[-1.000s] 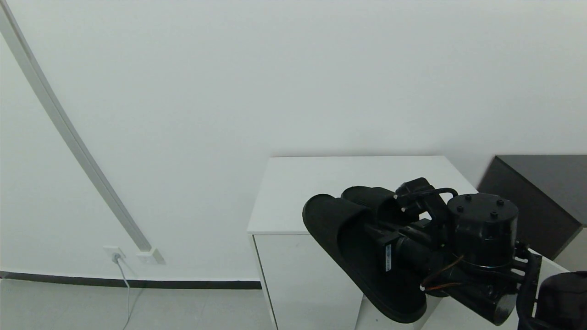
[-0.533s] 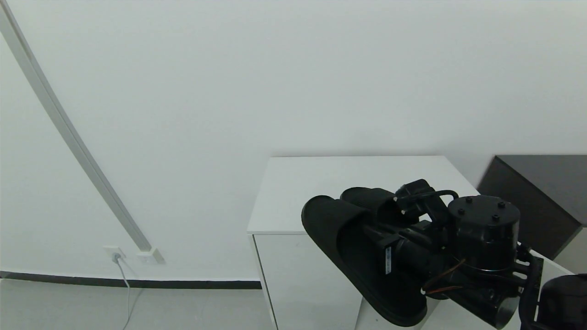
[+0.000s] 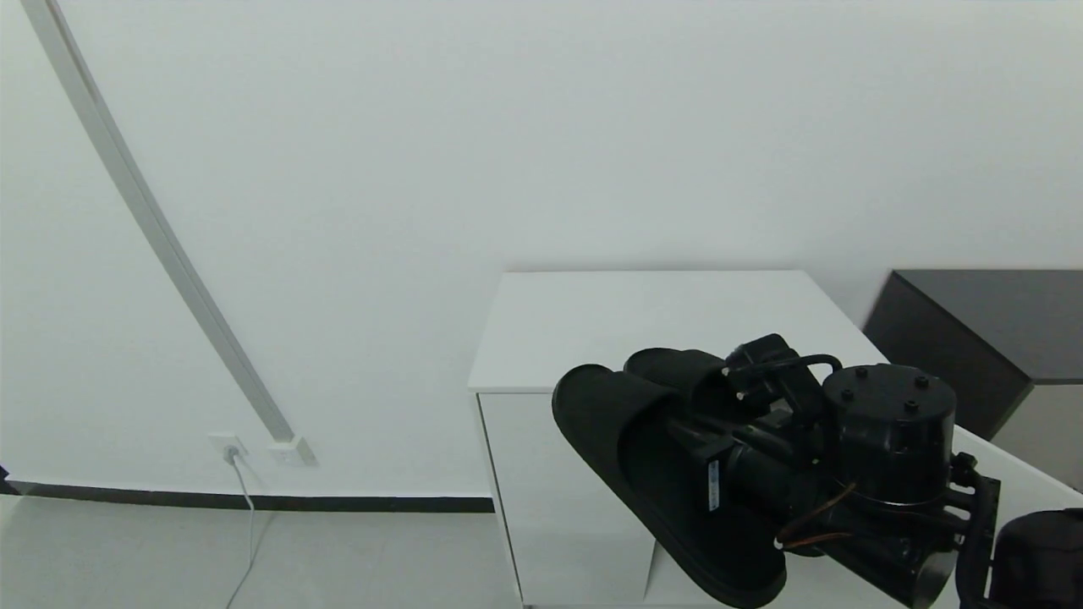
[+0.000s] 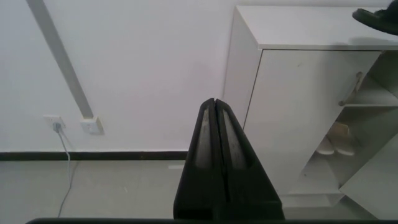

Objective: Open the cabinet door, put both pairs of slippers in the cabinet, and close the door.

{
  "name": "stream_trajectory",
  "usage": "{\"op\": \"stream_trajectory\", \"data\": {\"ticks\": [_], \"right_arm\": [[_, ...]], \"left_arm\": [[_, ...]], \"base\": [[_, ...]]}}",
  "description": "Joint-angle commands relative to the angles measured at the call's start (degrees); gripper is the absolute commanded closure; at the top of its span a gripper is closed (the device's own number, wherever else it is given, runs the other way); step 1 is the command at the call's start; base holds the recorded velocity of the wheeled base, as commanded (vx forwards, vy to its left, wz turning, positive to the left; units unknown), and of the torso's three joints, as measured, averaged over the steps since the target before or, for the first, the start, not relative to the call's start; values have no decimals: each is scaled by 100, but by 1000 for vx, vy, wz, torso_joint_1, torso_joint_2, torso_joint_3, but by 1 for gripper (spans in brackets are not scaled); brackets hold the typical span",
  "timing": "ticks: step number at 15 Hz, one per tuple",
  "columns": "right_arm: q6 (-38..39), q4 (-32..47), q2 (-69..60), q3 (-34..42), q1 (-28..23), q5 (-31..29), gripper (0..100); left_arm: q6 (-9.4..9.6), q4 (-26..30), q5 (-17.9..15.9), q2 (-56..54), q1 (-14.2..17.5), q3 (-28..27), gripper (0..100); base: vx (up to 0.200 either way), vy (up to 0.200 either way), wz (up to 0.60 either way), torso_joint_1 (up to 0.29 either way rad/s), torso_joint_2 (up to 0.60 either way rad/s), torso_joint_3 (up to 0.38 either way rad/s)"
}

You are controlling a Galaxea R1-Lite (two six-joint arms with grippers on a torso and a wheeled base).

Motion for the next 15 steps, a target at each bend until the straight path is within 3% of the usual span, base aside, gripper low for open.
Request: {"op": "stream_trajectory", "data": {"ticks": [1, 2, 15], "right_arm": [[-9, -5, 45, 0, 9, -2, 100], [-9, -5, 80, 8, 26, -10, 100], [-53, -93, 150, 35, 114, -10, 100]], "left_arm": [[3, 2, 1, 7, -1, 1, 100], [3, -7, 1, 7, -1, 1, 100], [11, 2, 1, 7, -1, 1, 100]], "base": [[-200, 0, 0, 2, 2, -2], [-200, 0, 0, -2, 7, -2], [0, 0, 0, 0, 0, 0]]}}
